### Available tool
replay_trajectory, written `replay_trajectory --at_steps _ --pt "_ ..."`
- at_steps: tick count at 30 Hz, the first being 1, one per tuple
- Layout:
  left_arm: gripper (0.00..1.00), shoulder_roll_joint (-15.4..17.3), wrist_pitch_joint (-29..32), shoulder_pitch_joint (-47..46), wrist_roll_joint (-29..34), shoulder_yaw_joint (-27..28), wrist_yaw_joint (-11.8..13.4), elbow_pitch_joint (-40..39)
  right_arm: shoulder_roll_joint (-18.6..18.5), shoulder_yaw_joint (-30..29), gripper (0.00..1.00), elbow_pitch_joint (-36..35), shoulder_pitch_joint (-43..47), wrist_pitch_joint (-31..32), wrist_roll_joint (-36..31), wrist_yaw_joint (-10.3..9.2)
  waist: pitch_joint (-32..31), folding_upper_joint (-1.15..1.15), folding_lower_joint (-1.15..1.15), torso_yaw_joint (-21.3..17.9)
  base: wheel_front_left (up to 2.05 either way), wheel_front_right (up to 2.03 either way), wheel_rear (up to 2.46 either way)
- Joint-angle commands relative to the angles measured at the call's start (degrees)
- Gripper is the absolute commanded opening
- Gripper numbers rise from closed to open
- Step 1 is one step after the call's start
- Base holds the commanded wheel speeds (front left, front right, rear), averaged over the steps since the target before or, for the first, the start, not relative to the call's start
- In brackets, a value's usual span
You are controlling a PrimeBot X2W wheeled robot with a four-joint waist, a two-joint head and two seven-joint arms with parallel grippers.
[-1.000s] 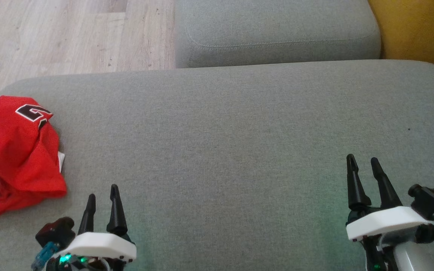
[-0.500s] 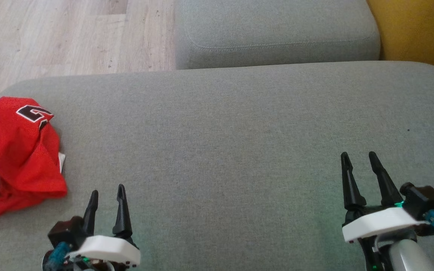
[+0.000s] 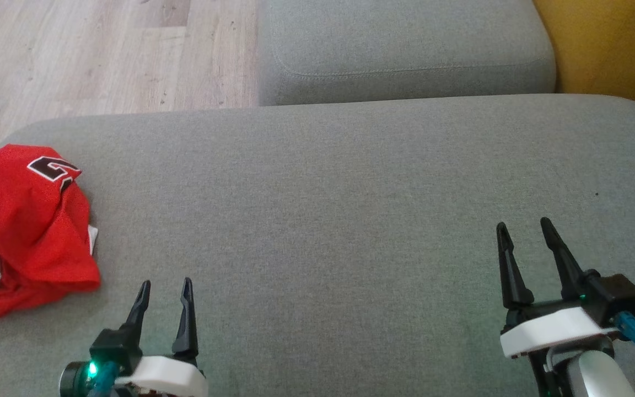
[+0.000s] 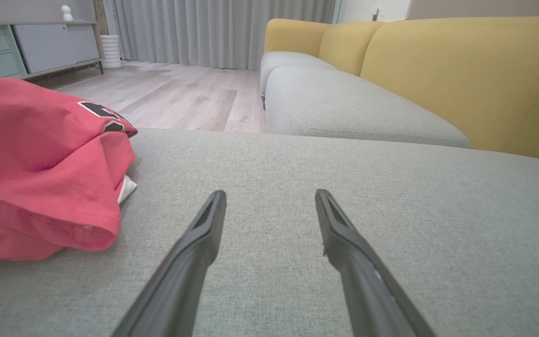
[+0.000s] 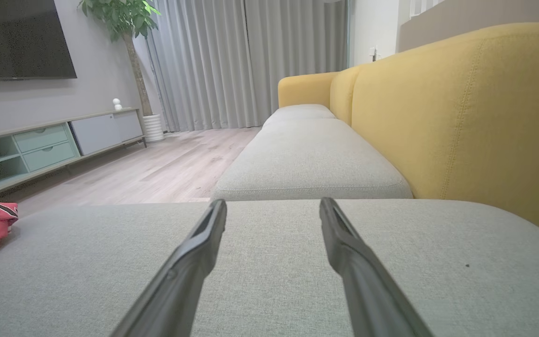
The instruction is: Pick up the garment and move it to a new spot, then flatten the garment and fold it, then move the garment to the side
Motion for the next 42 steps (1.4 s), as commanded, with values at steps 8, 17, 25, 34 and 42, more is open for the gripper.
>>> replay_trajectory --at_steps 8,17,25,34,42 --pt "1.00 1.6 -2.1 -0.8 6.2 1.7 0.4 -0.7 -0.7 0.7 1.00 -2.3 0.0 -2.0 -5.6 0.43 -0.4 0.00 0.00 -0.2 0.00 0.00 0.00" --pt "1.00 1.2 -3.0 -0.7 9.3 2.2 0.3 -0.4 -0.4 0.3 1.00 -1.6 0.2 -2.9 -7.0 0.45 -0.7 0.00 0.00 -0.3 0.00 0.00 0.00" --pt "1.00 0.4 -3.0 -0.4 8.2 4.2 0.0 0.3 0.3 -0.9 1.00 0.1 0.9 -2.9 -3.1 0.45 -0.9 0.00 0.00 -0.1 0.00 0.00 0.00" --pt "1.00 0.0 -3.0 -0.1 8.3 5.5 -0.5 0.9 0.0 -1.0 1.00 1.4 0.8 -2.9 -2.8 0.45 -0.9 0.00 0.00 -0.1 0.00 0.00 0.00" --pt "1.00 -0.3 -3.0 -0.2 8.7 6.1 -1.1 1.2 -0.1 -0.9 1.00 1.4 0.7 -2.9 -2.7 0.45 -0.8 0.00 0.00 -0.2 0.00 0.00 0.00"
